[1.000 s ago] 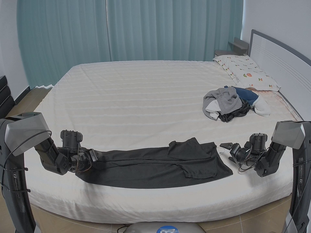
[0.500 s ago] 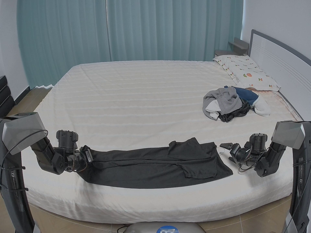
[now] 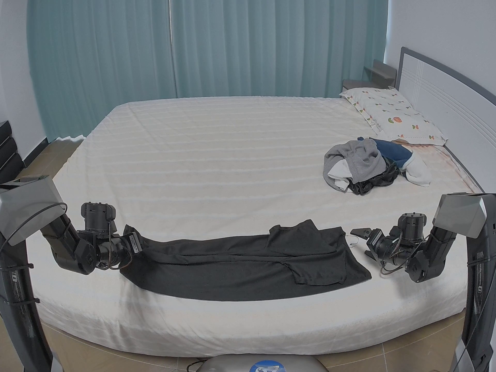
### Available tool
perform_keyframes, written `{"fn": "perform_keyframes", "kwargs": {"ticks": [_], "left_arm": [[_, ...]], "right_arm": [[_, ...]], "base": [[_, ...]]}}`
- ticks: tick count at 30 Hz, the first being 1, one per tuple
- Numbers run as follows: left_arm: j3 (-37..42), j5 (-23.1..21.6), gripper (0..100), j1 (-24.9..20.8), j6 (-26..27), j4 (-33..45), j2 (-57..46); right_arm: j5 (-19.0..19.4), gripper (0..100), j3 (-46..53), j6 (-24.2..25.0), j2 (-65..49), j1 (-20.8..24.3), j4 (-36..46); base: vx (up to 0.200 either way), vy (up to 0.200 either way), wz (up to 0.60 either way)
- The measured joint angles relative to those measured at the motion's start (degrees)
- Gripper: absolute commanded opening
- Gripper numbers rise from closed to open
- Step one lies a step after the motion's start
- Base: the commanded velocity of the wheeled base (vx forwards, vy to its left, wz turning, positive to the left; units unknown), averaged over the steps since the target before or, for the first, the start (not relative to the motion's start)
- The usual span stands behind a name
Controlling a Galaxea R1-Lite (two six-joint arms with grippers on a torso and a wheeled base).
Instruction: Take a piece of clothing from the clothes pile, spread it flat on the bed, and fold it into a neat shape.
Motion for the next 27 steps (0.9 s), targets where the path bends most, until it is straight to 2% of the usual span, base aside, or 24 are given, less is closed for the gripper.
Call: {"fn": "perform_keyframes", "kwargs": {"ticks": [4,10,16,22,25,27], "left_arm": [[-0.13,-0.06,0,0.12,0.06,-0.04,0.33],[-0.44,-0.09,0,0.12,-0.29,-0.15,0.60],[-0.80,0.07,0,0.12,-0.46,-0.30,0.83],[-3.19,1.33,0,-0.39,-5.61,-1.62,1.97],[-4.33,3.43,0,-1.30,-7.36,-1.79,2.30],[-4.60,4.17,0,-2.02,-7.52,-1.82,2.32]], "right_arm": [[0.02,100,0.00,0.00,0.00,0.00,-0.02],[0.02,100,-0.06,0.00,0.00,0.00,-0.02],[0.00,100,-0.06,0.00,0.00,0.00,-0.05],[0.05,100,-0.04,0.00,0.00,0.00,-0.05],[0.02,100,-0.04,0.04,0.00,0.00,-0.09],[0.05,100,-0.04,0.06,0.00,0.00,-0.11]], "base": [[0.000,0.000,0.00],[-0.200,0.000,0.00],[0.000,0.000,0.00],[0.000,0.000,0.00],[0.000,0.000,0.00],[0.000,-0.200,0.00]]}}
